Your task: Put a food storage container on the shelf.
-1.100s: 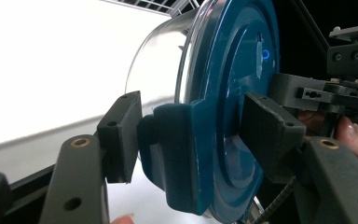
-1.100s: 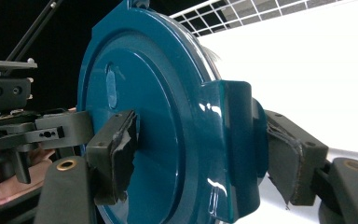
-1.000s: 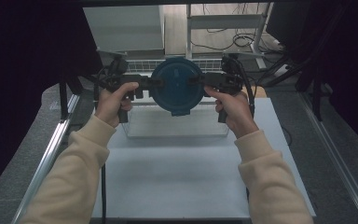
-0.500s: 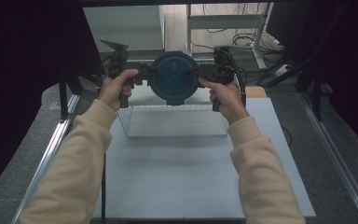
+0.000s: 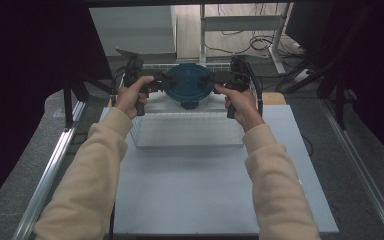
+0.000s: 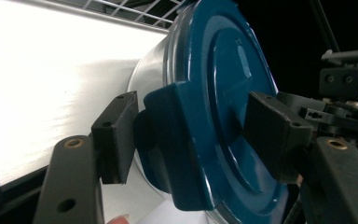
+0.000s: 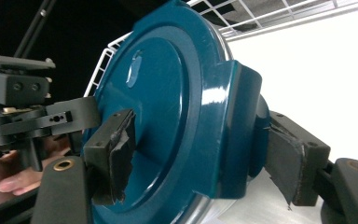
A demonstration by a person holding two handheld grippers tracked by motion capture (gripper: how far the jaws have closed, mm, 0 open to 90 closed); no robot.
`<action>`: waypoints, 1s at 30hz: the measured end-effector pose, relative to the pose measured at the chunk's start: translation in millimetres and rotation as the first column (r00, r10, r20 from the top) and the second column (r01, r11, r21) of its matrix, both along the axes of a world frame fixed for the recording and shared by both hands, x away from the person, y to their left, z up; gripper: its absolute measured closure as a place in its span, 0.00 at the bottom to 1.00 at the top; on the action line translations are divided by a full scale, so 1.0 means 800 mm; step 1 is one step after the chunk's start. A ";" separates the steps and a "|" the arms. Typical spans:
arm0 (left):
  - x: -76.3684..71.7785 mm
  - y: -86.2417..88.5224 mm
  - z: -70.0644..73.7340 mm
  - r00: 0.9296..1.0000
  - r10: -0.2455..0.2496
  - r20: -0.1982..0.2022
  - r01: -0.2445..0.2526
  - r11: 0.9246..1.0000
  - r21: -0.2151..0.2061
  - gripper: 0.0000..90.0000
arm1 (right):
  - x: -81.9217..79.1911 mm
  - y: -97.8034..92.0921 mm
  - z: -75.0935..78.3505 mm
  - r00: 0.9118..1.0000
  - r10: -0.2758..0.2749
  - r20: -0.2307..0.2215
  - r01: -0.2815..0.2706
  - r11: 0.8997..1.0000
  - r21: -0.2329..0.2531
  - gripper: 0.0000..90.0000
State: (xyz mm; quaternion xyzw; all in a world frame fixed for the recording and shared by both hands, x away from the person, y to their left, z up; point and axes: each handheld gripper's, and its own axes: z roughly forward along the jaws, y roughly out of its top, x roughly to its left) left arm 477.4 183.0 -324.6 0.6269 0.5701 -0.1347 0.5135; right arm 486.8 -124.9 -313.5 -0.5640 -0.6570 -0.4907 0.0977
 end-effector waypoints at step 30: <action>-0.024 0.015 0.002 0.990 0.067 0.127 -0.069 0.997 0.017 0.22 | -0.021 0.003 0.011 0.992 -0.026 0.124 0.032 0.998 -0.047 0.05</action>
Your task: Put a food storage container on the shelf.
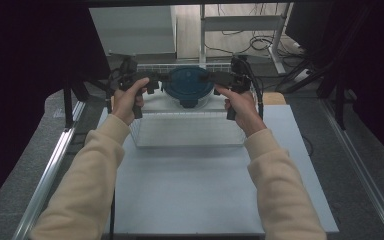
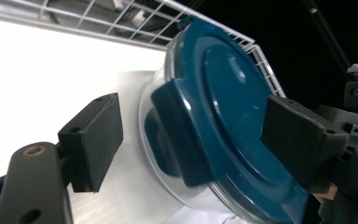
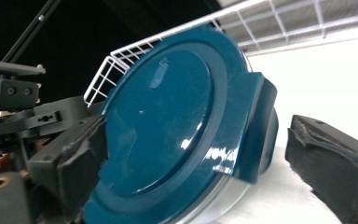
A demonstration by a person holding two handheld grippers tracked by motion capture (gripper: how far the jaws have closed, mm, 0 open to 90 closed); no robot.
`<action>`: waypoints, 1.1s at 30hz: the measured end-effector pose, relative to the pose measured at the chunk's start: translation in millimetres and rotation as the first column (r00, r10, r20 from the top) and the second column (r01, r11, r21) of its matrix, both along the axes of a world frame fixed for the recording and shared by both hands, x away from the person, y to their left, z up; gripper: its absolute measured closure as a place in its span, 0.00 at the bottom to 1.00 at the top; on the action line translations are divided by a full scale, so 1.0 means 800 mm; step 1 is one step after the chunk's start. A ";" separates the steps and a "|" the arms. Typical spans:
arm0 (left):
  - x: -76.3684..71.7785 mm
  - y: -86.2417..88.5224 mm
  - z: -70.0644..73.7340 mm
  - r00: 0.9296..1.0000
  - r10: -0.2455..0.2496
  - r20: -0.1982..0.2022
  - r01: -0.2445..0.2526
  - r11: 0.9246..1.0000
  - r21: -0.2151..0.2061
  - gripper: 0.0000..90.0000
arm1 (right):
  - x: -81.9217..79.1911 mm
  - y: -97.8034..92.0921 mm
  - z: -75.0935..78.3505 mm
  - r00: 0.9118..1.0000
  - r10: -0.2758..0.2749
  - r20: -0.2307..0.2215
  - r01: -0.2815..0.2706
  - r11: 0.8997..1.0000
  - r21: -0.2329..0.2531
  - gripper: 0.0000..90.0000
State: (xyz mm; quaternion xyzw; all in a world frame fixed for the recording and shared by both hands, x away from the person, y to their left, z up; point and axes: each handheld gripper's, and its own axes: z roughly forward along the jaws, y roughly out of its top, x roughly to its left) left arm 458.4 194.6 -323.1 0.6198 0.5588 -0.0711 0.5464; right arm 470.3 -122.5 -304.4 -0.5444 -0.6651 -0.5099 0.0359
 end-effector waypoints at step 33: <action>-0.218 0.013 -0.067 0.975 -0.151 0.165 0.124 0.979 0.162 0.25 | -0.202 -0.080 -0.057 0.959 0.224 0.173 -0.175 0.950 -0.260 0.19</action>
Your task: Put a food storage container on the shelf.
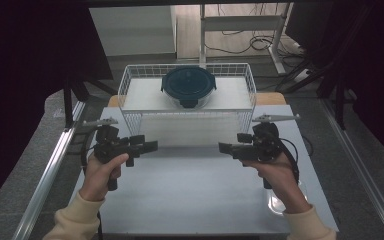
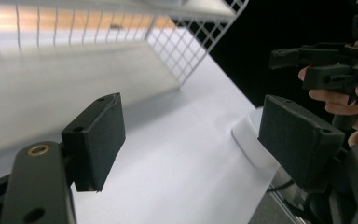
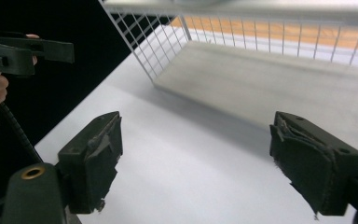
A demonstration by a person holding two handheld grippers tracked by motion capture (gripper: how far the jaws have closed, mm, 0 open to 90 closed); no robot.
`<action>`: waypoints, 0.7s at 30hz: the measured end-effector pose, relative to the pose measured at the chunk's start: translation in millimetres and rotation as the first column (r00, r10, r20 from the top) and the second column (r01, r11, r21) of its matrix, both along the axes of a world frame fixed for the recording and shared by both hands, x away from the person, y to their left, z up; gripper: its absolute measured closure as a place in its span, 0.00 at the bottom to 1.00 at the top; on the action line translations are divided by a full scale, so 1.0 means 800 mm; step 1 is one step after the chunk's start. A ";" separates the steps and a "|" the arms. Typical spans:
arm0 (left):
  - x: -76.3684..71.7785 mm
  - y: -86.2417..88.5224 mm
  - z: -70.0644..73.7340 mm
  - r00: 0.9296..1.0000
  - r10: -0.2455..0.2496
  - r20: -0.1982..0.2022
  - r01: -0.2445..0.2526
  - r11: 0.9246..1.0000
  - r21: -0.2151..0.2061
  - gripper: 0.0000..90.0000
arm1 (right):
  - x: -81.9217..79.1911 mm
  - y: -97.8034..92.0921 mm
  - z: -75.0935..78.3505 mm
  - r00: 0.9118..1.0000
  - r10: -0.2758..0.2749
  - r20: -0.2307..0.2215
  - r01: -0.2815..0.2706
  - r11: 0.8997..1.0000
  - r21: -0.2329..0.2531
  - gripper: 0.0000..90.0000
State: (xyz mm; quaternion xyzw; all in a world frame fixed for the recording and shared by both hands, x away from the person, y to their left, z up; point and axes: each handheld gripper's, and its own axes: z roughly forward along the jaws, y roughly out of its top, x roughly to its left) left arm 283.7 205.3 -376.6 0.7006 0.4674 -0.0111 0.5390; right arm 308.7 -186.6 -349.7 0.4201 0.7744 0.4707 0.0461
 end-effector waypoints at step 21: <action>-0.032 -0.026 -0.100 0.992 0.068 -0.105 -0.050 0.986 0.161 0.27 | -0.045 -0.047 -0.104 0.997 0.002 -0.074 -0.007 0.998 -0.069 0.27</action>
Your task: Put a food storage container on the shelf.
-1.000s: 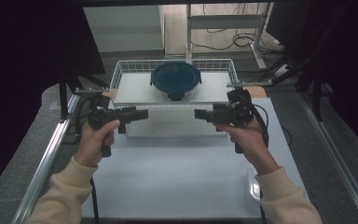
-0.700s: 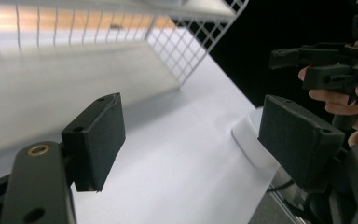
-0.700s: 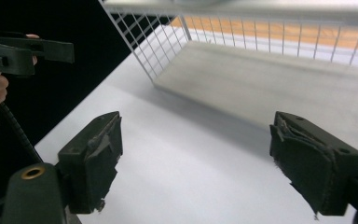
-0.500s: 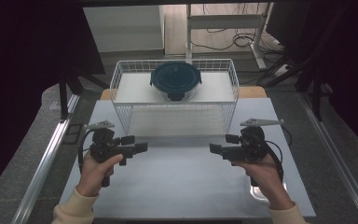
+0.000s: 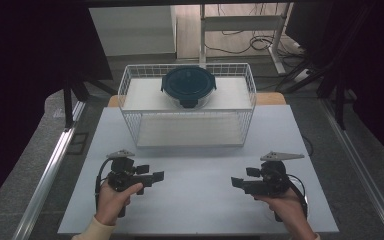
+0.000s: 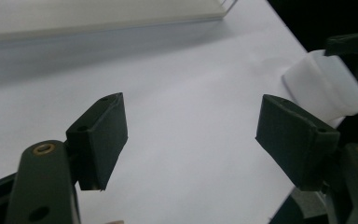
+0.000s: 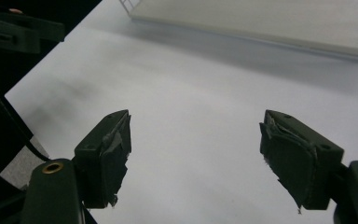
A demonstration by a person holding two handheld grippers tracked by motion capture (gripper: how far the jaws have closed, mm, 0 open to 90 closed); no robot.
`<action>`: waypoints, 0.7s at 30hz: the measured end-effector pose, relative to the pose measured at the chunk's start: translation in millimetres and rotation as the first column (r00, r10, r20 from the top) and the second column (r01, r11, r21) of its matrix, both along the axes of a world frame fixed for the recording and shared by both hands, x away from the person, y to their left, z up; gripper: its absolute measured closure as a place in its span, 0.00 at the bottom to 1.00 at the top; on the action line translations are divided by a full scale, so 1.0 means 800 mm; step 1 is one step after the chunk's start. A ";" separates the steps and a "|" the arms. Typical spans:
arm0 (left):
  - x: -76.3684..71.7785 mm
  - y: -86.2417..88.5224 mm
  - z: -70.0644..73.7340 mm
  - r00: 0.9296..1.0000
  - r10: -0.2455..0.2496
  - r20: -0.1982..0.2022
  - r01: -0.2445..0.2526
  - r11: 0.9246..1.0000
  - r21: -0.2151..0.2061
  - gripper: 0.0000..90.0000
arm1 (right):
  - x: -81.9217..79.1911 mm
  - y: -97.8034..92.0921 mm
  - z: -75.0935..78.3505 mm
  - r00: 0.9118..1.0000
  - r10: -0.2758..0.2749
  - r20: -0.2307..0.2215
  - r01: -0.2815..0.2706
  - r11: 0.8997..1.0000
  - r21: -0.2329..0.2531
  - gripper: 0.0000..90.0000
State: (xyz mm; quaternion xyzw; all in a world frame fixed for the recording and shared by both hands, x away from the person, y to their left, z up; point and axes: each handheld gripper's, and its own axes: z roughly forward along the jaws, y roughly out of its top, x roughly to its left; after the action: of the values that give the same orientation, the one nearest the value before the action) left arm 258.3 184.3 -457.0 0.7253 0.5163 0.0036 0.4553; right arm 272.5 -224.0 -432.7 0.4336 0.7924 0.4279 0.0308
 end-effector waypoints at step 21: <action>0.000 0.002 -0.013 1.000 0.002 0.012 -0.002 1.000 0.018 0.30 | 0.004 -0.001 -0.009 1.000 0.020 0.016 -0.019 0.999 -0.027 0.31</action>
State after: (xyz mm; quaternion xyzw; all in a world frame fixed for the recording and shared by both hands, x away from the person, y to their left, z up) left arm 258.3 186.2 -467.6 0.7289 0.5143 0.0133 0.4517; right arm 275.8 -224.9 -439.5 0.4218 0.8021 0.4210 0.0392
